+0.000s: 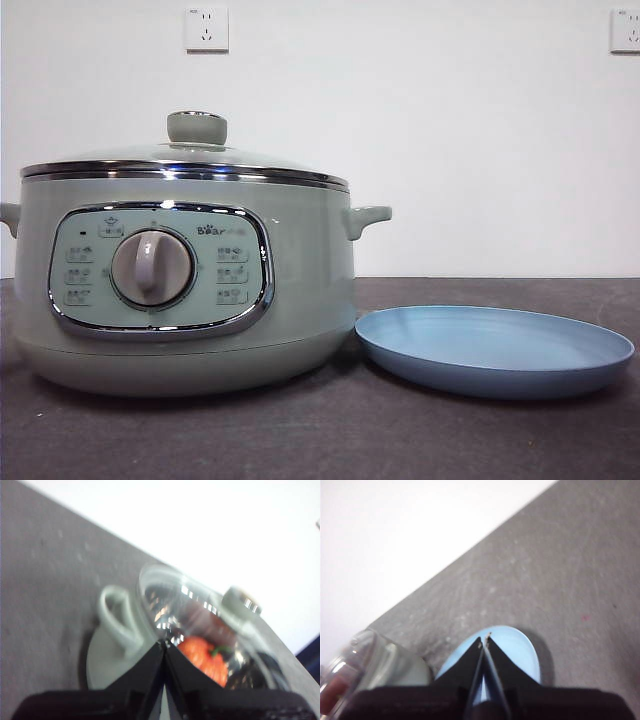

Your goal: Take the pumpkin out from the steamer,put the pumpkin in the blue plate,close the lid

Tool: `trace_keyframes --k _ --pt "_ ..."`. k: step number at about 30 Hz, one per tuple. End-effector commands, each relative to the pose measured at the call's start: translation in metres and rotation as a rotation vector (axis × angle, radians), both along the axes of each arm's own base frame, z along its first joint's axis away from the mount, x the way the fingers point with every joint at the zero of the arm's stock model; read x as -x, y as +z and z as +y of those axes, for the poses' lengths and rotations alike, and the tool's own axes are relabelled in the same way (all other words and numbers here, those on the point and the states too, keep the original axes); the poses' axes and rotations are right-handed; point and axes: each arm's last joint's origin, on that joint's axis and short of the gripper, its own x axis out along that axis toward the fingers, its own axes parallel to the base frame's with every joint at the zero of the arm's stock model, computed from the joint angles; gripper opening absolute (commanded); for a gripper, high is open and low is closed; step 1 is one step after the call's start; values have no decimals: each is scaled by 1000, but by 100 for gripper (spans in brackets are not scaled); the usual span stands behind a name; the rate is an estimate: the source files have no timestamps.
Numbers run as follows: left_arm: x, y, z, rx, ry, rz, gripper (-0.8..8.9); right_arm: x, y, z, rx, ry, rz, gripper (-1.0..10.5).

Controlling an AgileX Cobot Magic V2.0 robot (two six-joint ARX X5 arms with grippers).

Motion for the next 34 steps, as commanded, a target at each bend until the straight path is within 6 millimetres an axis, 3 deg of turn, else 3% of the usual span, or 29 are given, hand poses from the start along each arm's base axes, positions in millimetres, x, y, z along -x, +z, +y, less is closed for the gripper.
trace_keyframes --k 1,9,13,21,23,25,27,30,34 --pt "0 18 1 -68 18 -22 -8 1 18 0 53 9 -26 -17" --pt "-18 68 1 -200 -2 -10 -8 -8 67 0 163 32 -47 -17" --pt "-32 94 -1 -301 -74 -24 -8 -19 92 3 235 124 -58 -17" --pt "-60 124 -4 -382 -233 53 2 -50 132 7 355 286 -43 24" --pt "-67 127 -5 -375 -268 77 54 -58 140 8 378 320 -30 78" --pt "-72 130 -5 -366 -291 93 214 -66 147 8 396 333 -4 161" --pt "-76 132 -6 -358 -295 105 316 -72 151 9 414 345 18 256" --pt "-79 132 -8 -355 -309 122 345 -80 155 9 428 359 55 414" --pt "-83 135 -12 -357 -336 134 345 -85 155 10 433 372 79 442"
